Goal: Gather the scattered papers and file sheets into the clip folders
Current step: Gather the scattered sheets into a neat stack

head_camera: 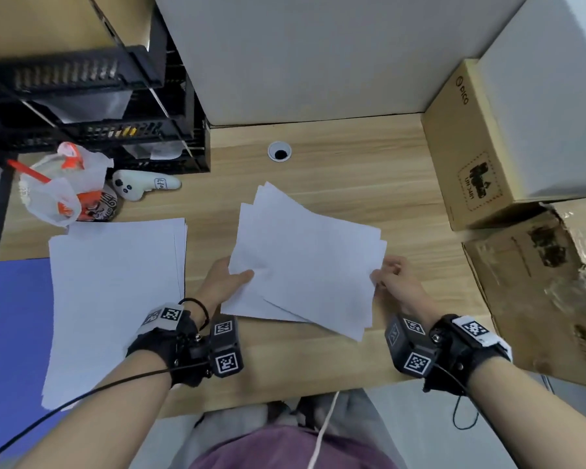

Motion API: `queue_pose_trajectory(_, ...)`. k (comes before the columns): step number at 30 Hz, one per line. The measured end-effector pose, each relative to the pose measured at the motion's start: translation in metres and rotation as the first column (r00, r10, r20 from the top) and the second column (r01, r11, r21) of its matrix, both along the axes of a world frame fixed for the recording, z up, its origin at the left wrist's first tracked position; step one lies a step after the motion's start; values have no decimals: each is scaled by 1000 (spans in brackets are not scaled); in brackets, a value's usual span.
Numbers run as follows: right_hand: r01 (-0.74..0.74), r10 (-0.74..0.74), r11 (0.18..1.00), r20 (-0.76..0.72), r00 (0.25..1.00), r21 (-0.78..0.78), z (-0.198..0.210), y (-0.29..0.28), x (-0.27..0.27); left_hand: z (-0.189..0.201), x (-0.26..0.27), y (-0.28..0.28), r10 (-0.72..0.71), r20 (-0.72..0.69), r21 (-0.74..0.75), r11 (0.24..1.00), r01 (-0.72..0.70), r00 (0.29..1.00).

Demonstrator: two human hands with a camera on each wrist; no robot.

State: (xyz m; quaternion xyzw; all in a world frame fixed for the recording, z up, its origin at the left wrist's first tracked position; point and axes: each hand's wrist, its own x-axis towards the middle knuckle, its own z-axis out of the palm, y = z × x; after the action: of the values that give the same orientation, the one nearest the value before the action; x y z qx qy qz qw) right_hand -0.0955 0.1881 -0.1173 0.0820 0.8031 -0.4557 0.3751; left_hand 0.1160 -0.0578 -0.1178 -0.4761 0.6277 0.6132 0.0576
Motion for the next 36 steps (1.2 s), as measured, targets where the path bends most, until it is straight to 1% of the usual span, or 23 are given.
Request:
queue_pose_trajectory(1,-27,27,1000,-41,999,-6,1,0,-2,3,3,-3,-38,10,27,999,38,999)
queue_pose_trajectory(2,-89,88,996,-65,994,-2,3,-1,-3,7,6,-5,-85,17,61,995,84,996)
queue_pose_trajectory(3,-171,171,985,-57,984,2,6,-4,-3,10,9,-8,-138,21,93,986,135,990)
queue_pose_trajectory(5,-323,324,945,20,946,-46,17,-15,2,22,16,-14,-252,28,88,965,249,967)
queue_pose_trajectory(7,-426,438,894,76,896,-137,32,-30,11,37,20,-19,-314,18,28,949,313,949)
queue_pose_trajectory(9,-525,538,839,73,840,-142,45,-43,22,53,23,-23,-284,-28,-39,958,283,958)
queue_pose_trajectory(10,-551,560,825,52,827,-124,49,-49,27,60,25,-26,-229,-70,-66,972,224,971)
queue_pose_trajectory(12,-529,532,841,-4,846,-113,53,-58,35,69,29,-34,-47,-197,-86,996,30,979)
queue_pose_trajectory(14,-437,437,885,-37,899,-162,56,-63,41,75,34,-43,150,-317,-71,981,-181,936)
queue_pose_trajectory(15,-377,377,902,-45,925,-211,60,-64,42,75,35,-48,208,-356,-55,968,-243,911)
queue_pose_trajectory(16,-317,316,910,-49,948,-268,65,-65,42,74,37,-51,242,-384,-28,961,-274,891)
queue_pose_trajectory(18,-224,225,896,-43,973,-384,80,-66,40,75,34,-52,233,-432,43,970,-239,871)
queue_pose_trajectory(19,-208,208,880,-46,977,-426,87,-67,39,75,30,-51,195,-448,70,981,-184,872)
queue_pose_trajectory(21,-212,205,847,-70,976,-487,104,-65,38,82,16,-43,69,-464,49,997,-52,883)
queue_pose_trajectory(22,-224,213,830,-81,974,-511,114,-65,39,86,8,-38,24,-466,27,1000,-13,884)
queue_pose_trajectory(26,-289,256,774,-139,957,-563,150,-58,42,104,-20,-23,-43,-489,24,998,63,871)
queue_pose_trajectory(30,-294,262,715,-147,954,-634,168,-45,43,107,-31,-17,-63,-556,79,989,128,829)
queue_pose_trajectory(31,-293,256,712,-151,955,-639,169,-43,43,107,-33,-15,-75,-583,87,984,154,809)
queue_pose_trajectory(33,-278,225,728,-164,960,-627,167,-38,42,108,-33,-7,-107,-612,58,982,180,783)
queue_pose_trajectory(36,-232,127,787,-217,968,-572,158,-33,43,109,-32,3,-71,-608,19,994,105,791)
